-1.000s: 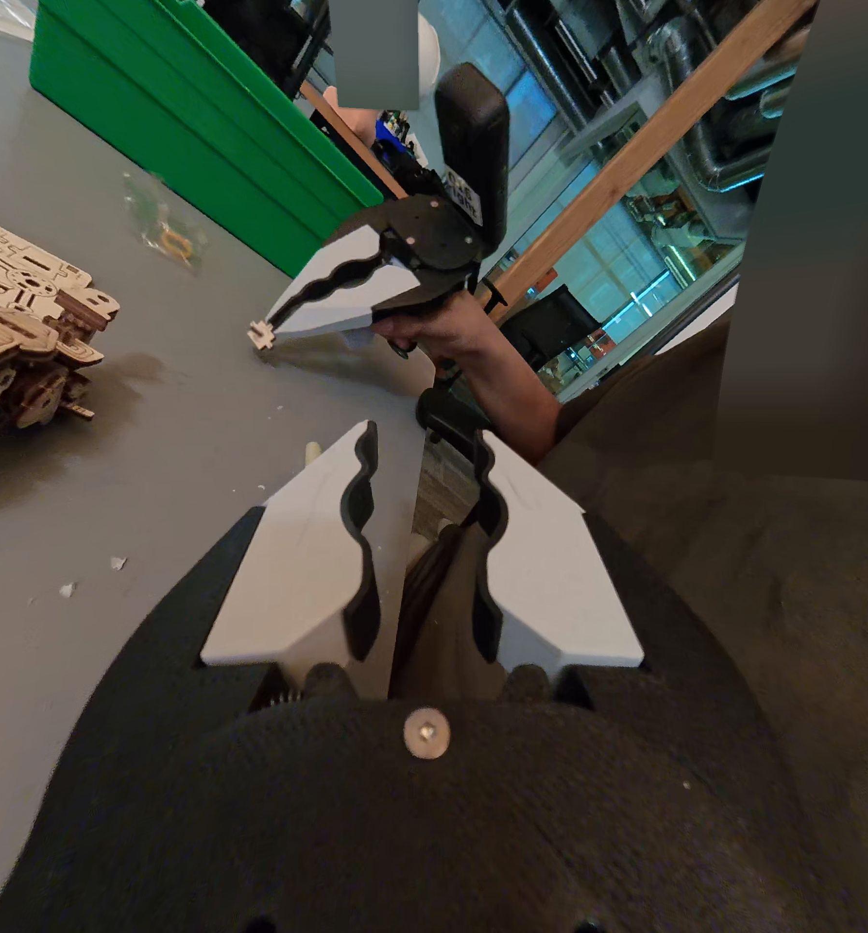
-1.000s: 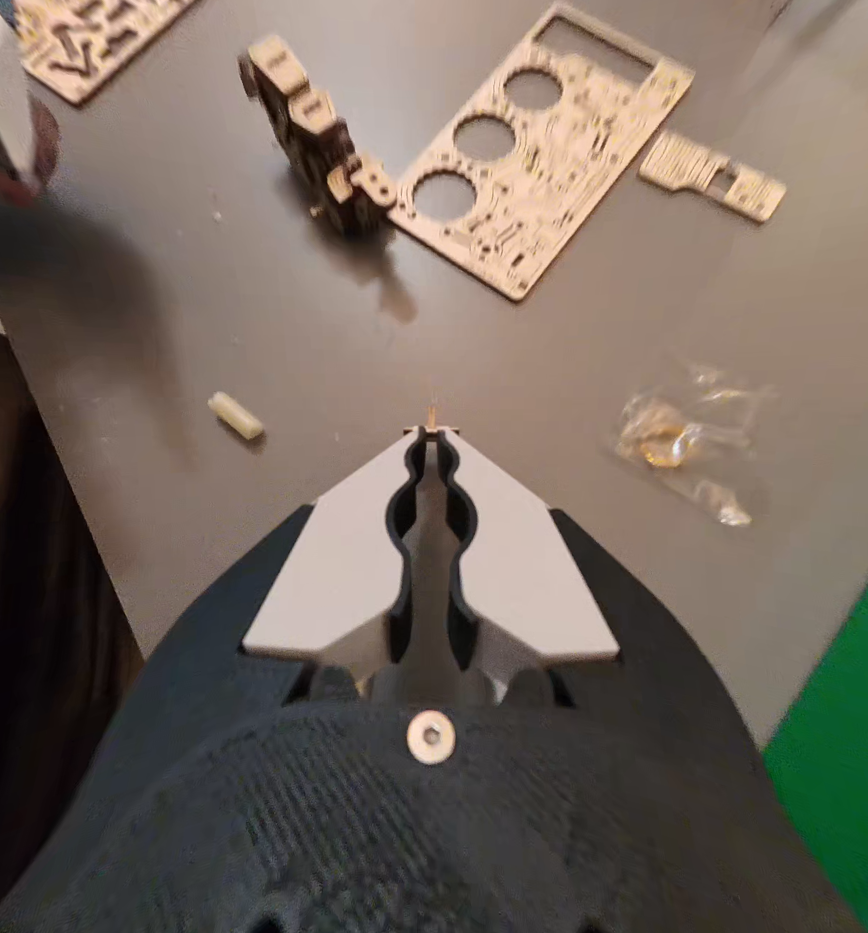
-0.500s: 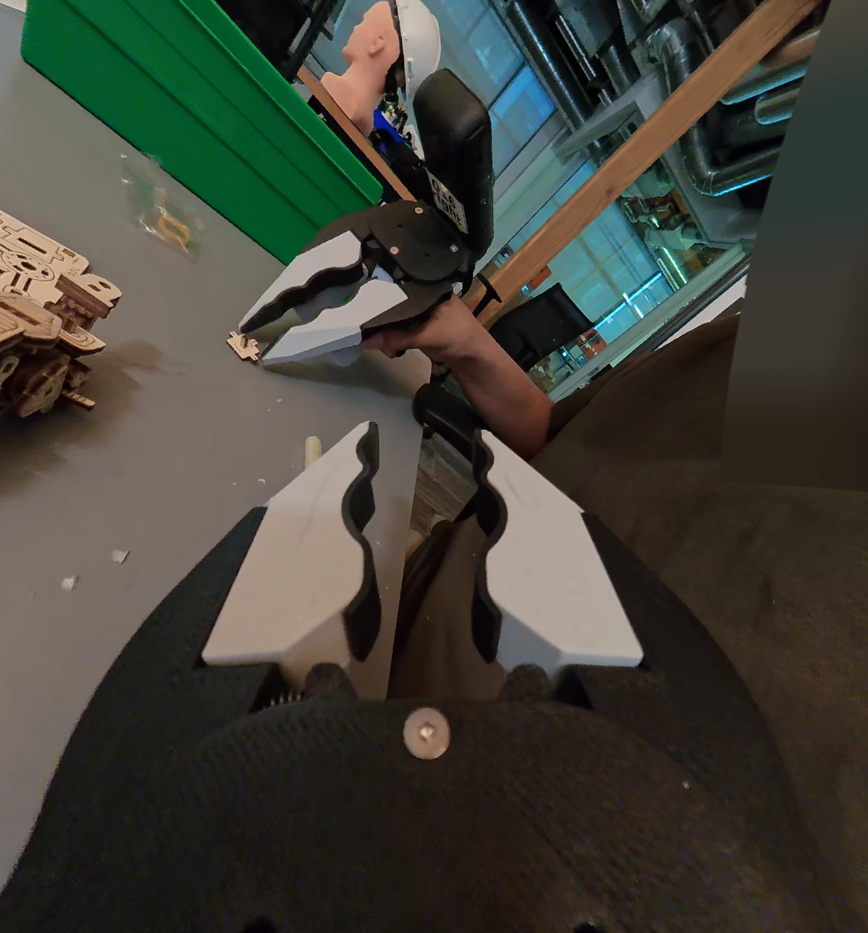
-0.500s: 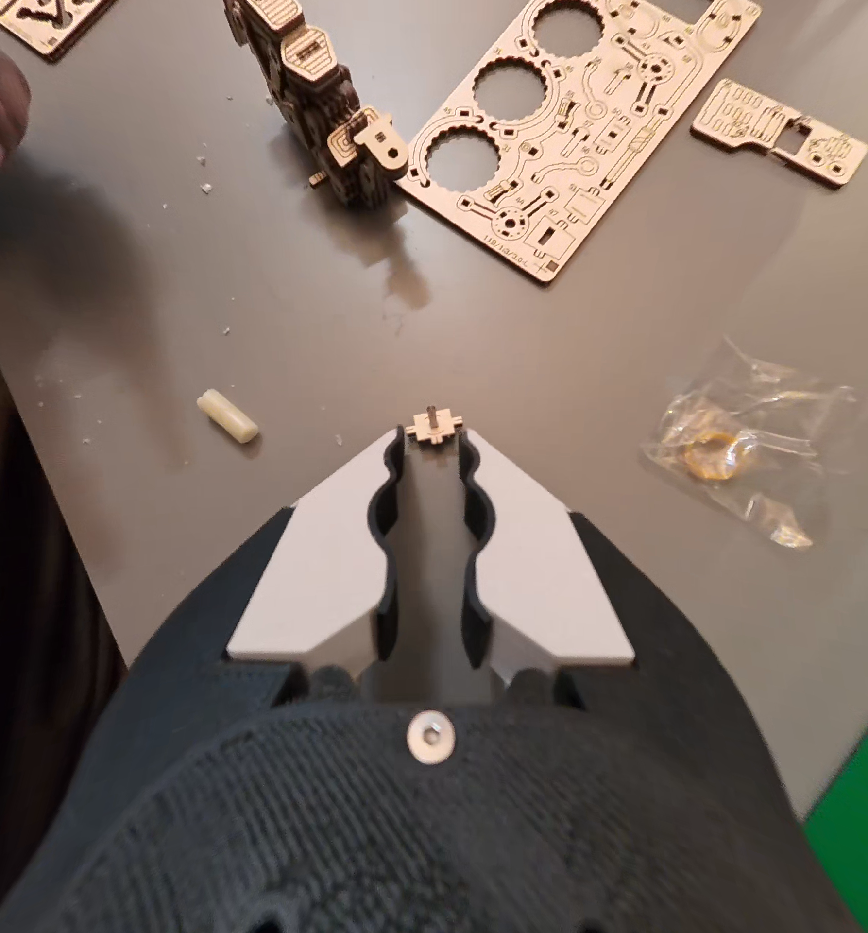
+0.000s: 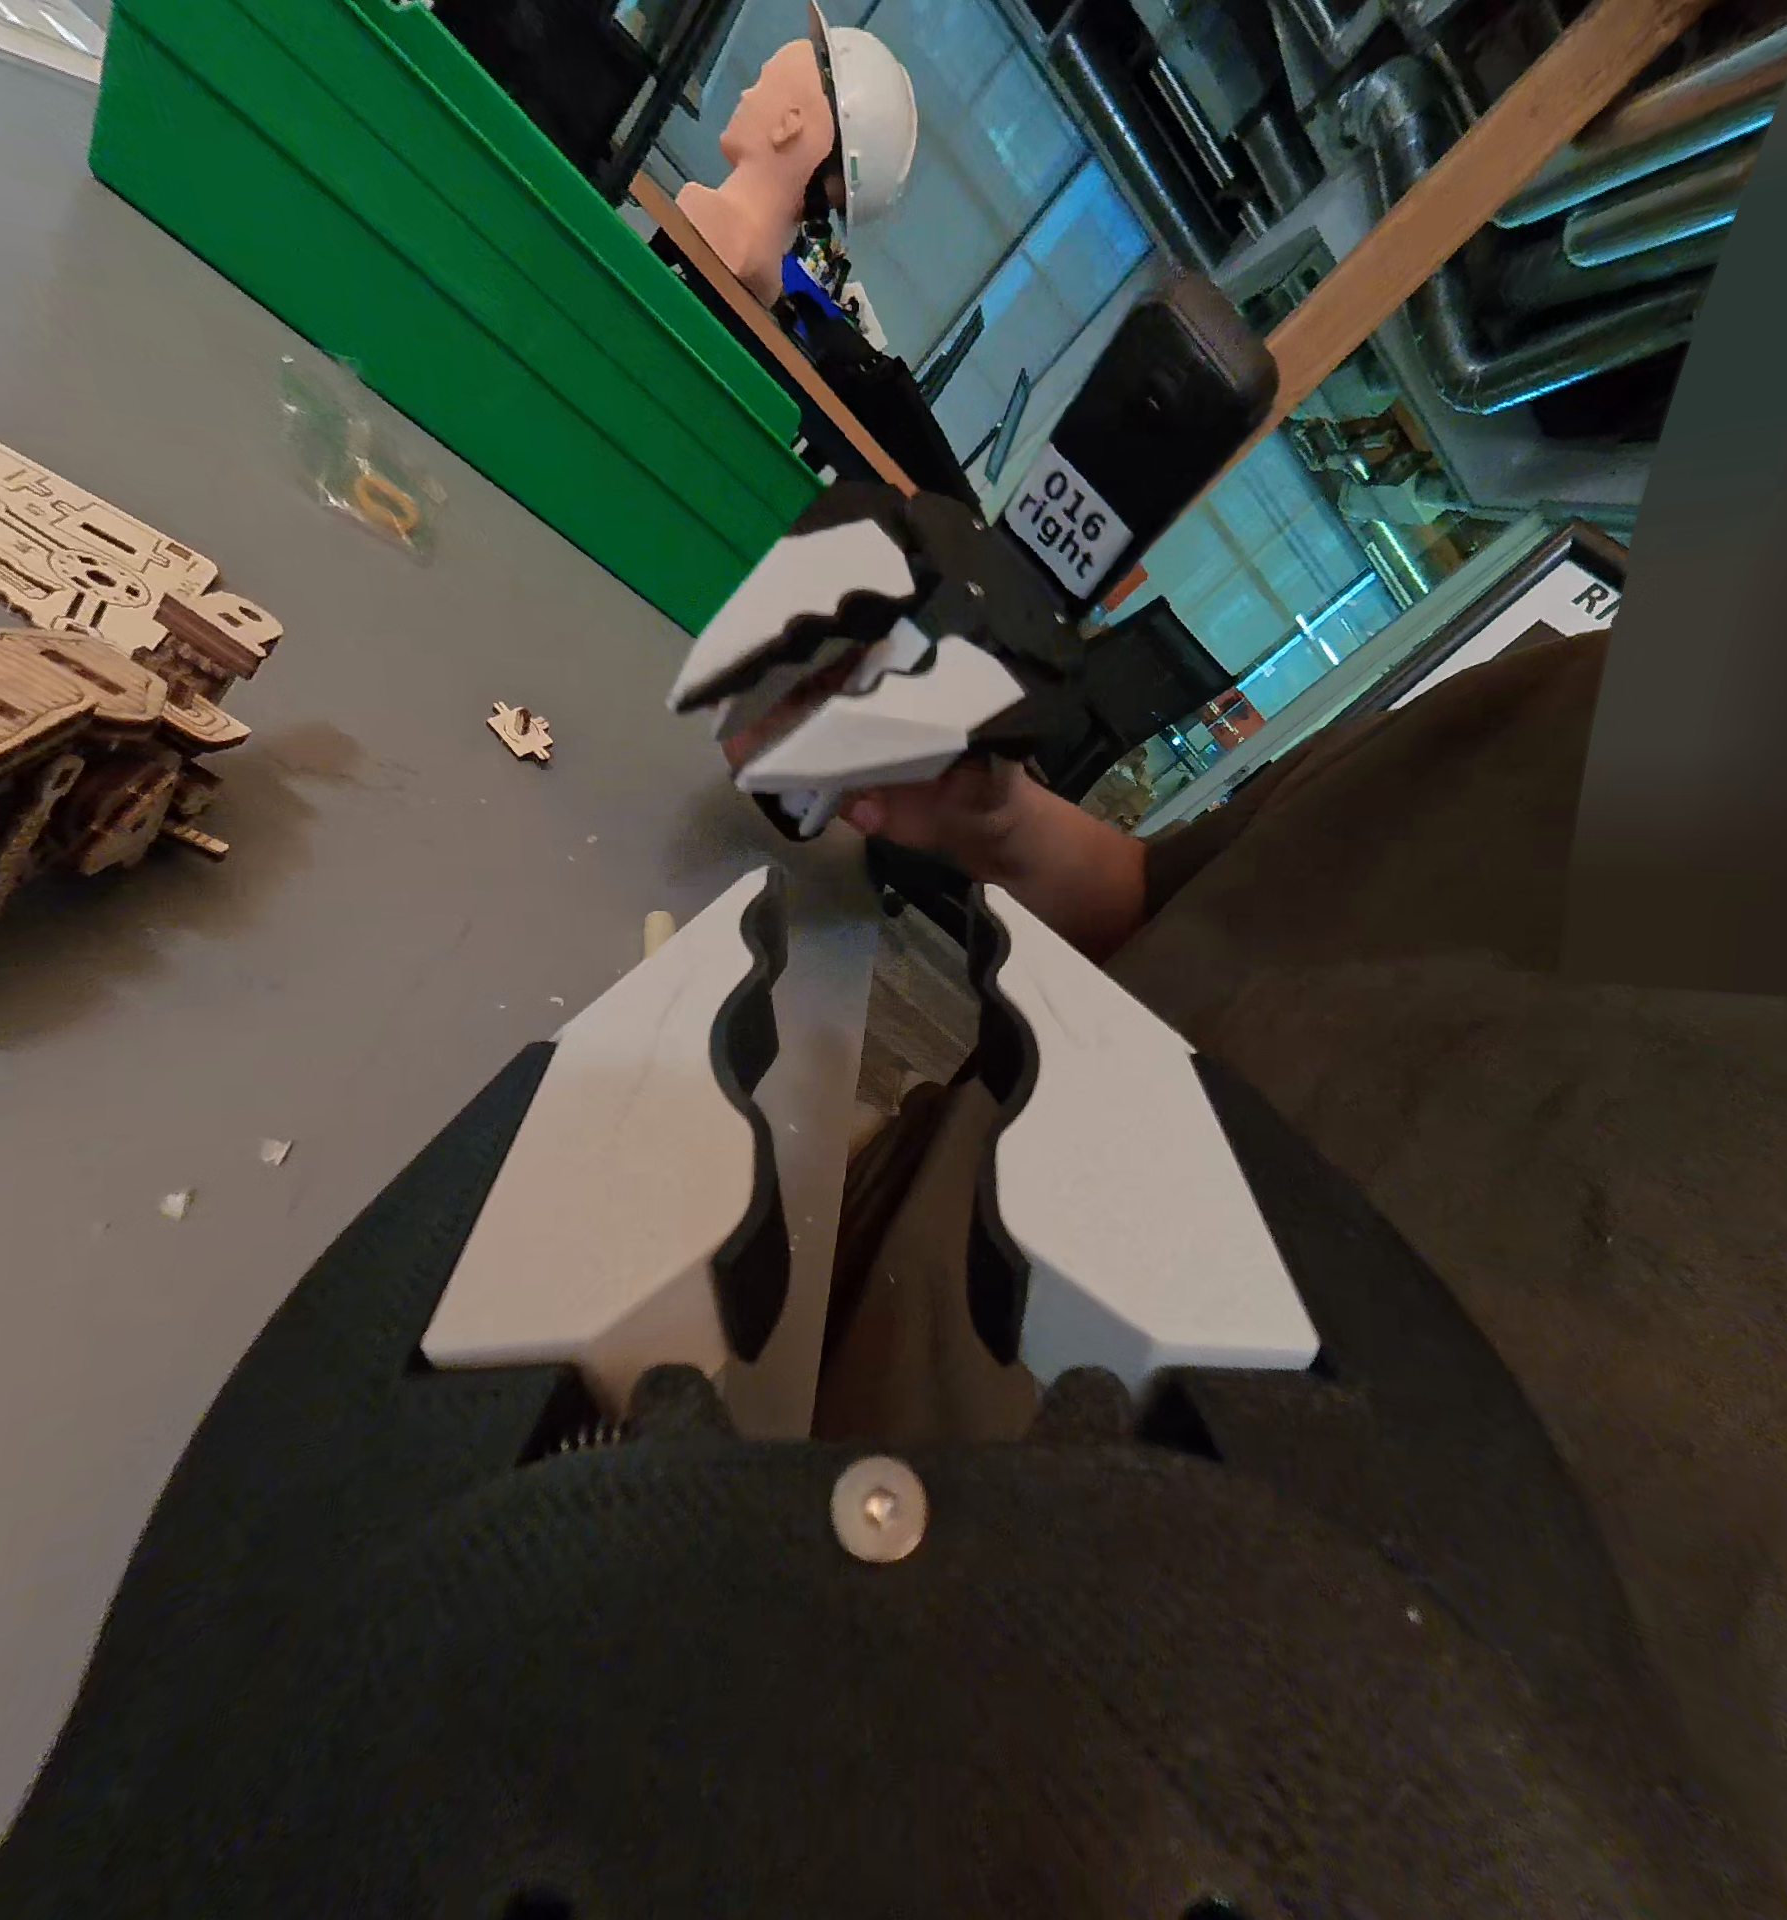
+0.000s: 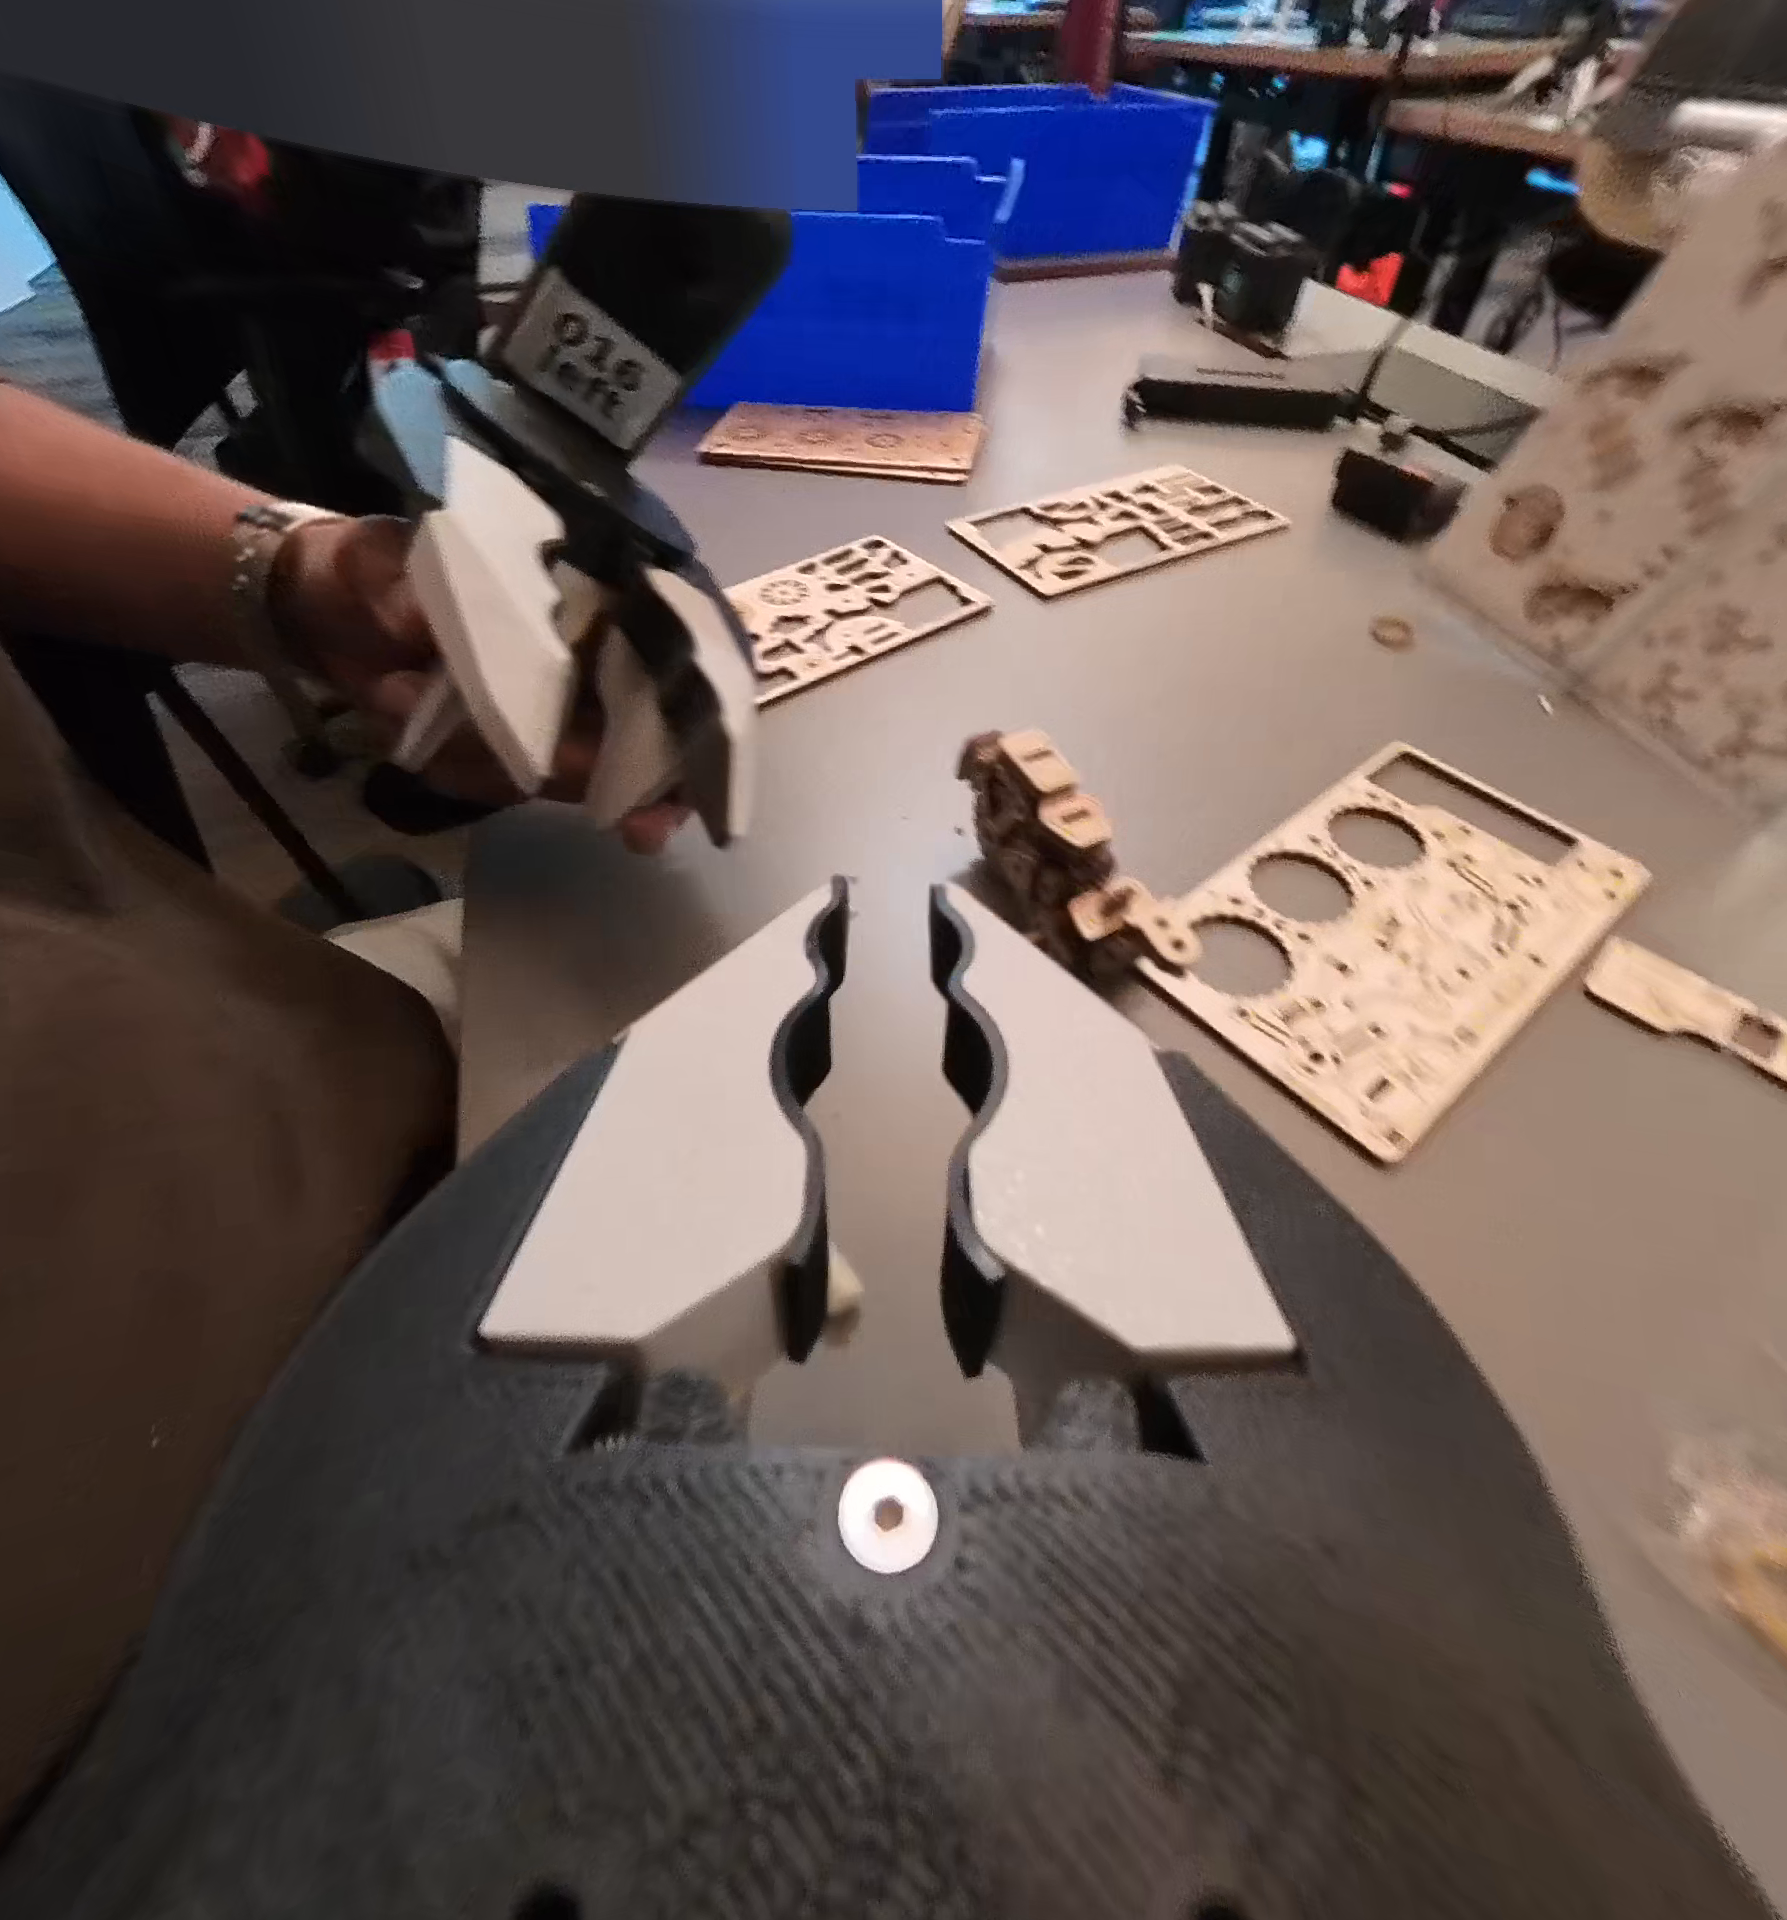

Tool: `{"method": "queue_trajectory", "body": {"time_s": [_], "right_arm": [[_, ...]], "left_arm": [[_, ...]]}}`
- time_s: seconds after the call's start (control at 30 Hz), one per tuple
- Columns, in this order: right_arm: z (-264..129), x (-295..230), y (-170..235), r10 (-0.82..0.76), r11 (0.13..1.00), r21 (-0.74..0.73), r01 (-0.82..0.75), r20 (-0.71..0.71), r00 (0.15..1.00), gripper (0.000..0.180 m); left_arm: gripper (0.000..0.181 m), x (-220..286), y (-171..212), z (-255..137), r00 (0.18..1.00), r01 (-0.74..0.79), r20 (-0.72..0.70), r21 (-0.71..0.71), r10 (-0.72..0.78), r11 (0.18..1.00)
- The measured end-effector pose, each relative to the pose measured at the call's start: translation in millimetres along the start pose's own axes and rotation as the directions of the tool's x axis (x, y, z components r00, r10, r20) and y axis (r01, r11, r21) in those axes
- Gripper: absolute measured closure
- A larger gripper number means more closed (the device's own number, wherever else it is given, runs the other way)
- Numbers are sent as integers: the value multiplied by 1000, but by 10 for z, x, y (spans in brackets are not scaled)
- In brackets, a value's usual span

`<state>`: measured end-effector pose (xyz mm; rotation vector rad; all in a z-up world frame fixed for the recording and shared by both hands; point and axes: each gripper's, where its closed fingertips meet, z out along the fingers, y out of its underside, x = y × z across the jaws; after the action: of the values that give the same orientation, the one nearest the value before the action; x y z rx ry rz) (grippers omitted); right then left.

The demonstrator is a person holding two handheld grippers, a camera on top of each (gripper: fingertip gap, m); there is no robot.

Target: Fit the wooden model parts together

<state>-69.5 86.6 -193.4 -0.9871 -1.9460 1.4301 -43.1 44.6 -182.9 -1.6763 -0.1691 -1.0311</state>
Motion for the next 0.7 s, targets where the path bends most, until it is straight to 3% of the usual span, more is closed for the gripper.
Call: {"method": "queue_trajectory", "body": {"time_s": [0.1,0.2,0.5,0.7], "right_arm": [[108,-145,27,-59,998,-15,59,39,998,166],[67,33,178,-115,989,-92,112,-26,993,166],[-139,305,129,52,999,15,-51,-55,997,176],[-13,163,202,-11,999,-46,11,-16,1000,178]], "left_arm": [[149,-1,-8,-7,1000,5,-1,4,-5,1000],[150,8,-19,-20,1000,11,-7,11,-11,1000],[152,18,-29,-18,999,31,-26,17,-31,999],[156,9,-46,-28,999,30,-23,26,-30,999]]}}
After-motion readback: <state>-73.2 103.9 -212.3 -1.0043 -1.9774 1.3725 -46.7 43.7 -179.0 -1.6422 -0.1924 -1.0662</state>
